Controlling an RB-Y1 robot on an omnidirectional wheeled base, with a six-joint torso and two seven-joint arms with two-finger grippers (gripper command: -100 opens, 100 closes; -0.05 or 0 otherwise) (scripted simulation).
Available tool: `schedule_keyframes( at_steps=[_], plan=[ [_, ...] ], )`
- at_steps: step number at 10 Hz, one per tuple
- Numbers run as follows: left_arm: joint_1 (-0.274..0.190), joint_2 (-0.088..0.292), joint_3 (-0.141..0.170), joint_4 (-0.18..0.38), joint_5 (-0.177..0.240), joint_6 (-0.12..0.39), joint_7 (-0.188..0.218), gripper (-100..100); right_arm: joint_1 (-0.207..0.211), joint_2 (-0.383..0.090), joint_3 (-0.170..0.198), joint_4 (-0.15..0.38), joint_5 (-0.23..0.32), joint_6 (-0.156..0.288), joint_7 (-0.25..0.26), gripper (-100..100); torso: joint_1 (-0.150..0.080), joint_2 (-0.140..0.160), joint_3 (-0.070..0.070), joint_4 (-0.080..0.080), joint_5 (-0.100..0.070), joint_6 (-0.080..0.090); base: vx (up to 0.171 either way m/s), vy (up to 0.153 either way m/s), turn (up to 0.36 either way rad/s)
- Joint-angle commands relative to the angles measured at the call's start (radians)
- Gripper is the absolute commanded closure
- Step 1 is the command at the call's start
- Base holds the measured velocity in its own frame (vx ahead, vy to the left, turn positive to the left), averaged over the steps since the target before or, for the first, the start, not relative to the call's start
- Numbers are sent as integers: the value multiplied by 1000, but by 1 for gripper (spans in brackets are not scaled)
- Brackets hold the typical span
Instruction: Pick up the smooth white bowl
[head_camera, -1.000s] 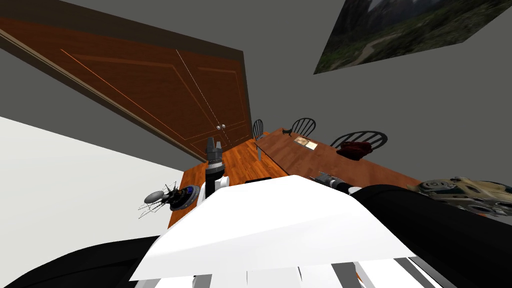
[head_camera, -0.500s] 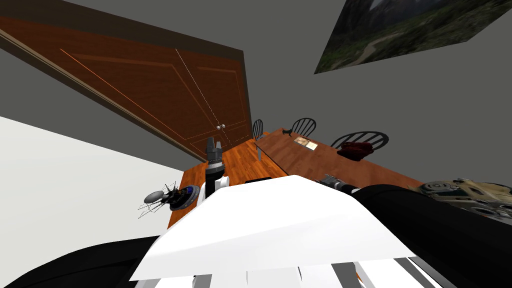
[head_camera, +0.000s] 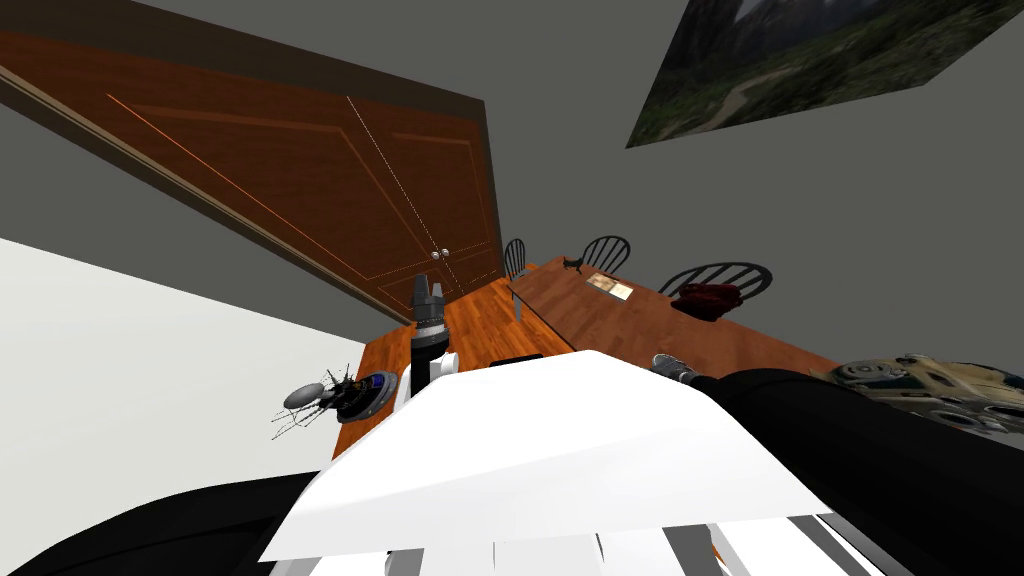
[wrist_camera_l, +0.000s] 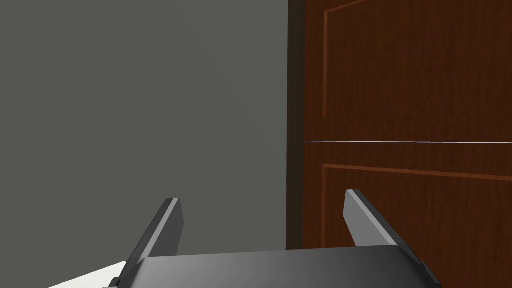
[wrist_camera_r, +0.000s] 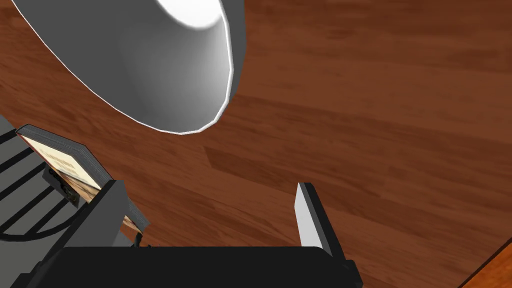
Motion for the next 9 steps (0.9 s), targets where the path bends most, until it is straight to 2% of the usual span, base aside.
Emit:
schedule_keyframes(
  at_steps=[1, 2, 3, 4, 6, 7, 8, 9],
  plan=[
    [0, 0, 0, 0, 0, 0, 0, 0, -14, 9, -2, 44, 43, -1, -13, -100, 0, 0, 0, 0, 0, 0, -13, -35, -27],
    [0, 0, 0, 0, 0, 0, 0, 0, -18, 16, -1, 61, 71, -2, -29, -100, 0, 0, 0, 0, 0, 0, -16, -40, -22],
    [0, 0, 0, 0, 0, 0, 0, 0, -18, 16, -1, 61, 71, -2, -29, -100, -1, 1, 0, 0, 0, 0, -8, -32, -8],
    [0, 0, 0, 0, 0, 0, 0, 0, -25, 32, 6, 88, 111, -6, -53, -100, 0, 0, 0, 0, 0, 0, -1, -39, -27],
    [0, 0, 0, 0, 0, 0, 0, 0, -26, 50, 21, 104, 128, -14, -64, -100, -1, 0, 0, 0, 0, 0, -3, -40, -14],
    [0, 0, 0, 0, 0, 0, 0, 0, -21, 48, 15, 92, 129, -10, -61, -100, 0, 0, 0, 0, 0, 0, -3, -16, -1],
    [0, 0, 0, 0, 0, 0, 0, 0, -19, 50, 15, 89, 133, -12, -68, 0, 1, 0, 0, 0, 0, 0, 0, 0, 0],
    [0, 0, 0, 0, 0, 0, 0, 0, -54, 19, 65, 140, 83, 9, -18, -100, 2, -1, 0, 0, 0, 0, -102, 10, 327]
  ],
)
